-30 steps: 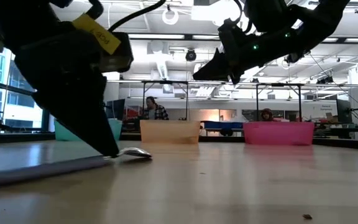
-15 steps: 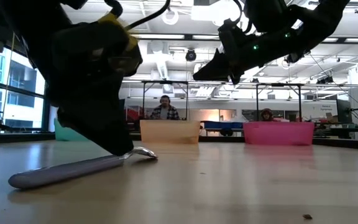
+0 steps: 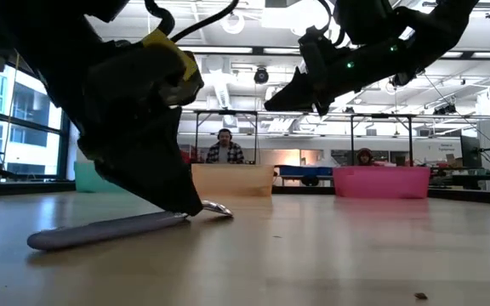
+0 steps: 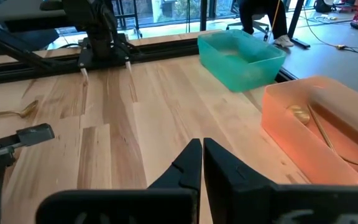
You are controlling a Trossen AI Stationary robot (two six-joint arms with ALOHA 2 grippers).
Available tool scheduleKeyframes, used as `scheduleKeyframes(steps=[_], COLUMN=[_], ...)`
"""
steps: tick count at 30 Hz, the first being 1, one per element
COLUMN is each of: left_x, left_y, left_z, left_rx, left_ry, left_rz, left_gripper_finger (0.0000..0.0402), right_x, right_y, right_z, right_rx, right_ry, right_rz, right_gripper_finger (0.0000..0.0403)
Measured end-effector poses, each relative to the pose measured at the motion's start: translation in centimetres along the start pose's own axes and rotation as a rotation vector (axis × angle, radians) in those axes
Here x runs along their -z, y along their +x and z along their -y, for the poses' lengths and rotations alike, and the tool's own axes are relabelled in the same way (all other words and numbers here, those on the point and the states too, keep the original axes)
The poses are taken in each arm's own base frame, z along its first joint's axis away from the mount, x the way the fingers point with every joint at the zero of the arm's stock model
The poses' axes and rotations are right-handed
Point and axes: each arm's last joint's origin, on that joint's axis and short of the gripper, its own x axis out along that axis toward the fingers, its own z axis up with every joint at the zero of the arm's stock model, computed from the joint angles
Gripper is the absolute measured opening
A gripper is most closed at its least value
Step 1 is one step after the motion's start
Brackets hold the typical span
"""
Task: Sort silverware by color (type)
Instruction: Put the purple spoon into the red bin
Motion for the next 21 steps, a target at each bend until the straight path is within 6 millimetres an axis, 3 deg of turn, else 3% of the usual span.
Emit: scheduleKeyframes(steps=[4,12,21], left_x=[-0.1,-0.8,-1.1], left_y=[0.1,0.4,0.3], left_z=[-0.5,-1.5,-2.7], left_rx=[-0.034,-0.063,-0.034], left_ry=[0.098,0.242,0.234], left_rz=[-0.015,-0.049,-0.002], left_gripper_finger=[0.0109,0.0012,0.0005], right_x=[0.0,0.1,0.6], right_y=[0.0,0.0,-0.2], right_z=[0.0,0.0,0.1], right_rx=[0.0,0.001,-0.003], right_ry=[0.0,-0.002,-0.039], right_rz=[0.0,-0.011,-0.082], right_gripper_finger=[0.0,0.0,0.0])
